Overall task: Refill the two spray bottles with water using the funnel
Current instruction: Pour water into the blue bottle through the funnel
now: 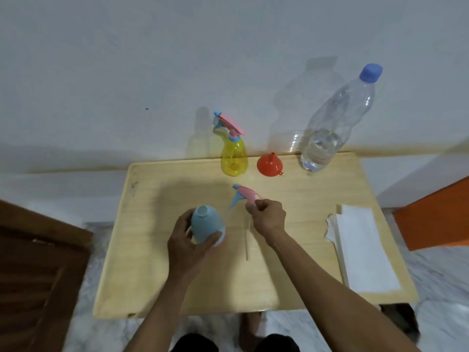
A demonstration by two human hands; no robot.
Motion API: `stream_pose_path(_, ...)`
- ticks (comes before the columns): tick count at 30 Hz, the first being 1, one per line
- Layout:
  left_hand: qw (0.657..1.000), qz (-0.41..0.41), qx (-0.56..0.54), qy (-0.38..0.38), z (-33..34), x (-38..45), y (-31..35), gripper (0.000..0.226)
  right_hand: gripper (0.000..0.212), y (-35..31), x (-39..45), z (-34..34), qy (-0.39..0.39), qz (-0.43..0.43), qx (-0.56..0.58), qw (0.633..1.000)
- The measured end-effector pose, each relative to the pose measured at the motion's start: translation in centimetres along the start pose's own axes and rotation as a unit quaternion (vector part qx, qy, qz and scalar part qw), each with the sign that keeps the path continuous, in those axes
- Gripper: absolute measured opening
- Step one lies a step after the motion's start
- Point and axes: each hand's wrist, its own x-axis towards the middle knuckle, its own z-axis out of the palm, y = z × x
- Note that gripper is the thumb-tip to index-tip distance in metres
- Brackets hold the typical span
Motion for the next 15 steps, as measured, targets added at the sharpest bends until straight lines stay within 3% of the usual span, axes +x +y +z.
stream_pose_path(15, 0.996, 0.022, 0.078, -0.022, 2.1, -0.9, -1.4, 0.073, 0.032, 1.2, 2.0, 2.1, 0.037, -0.057, -0.251, 0.966)
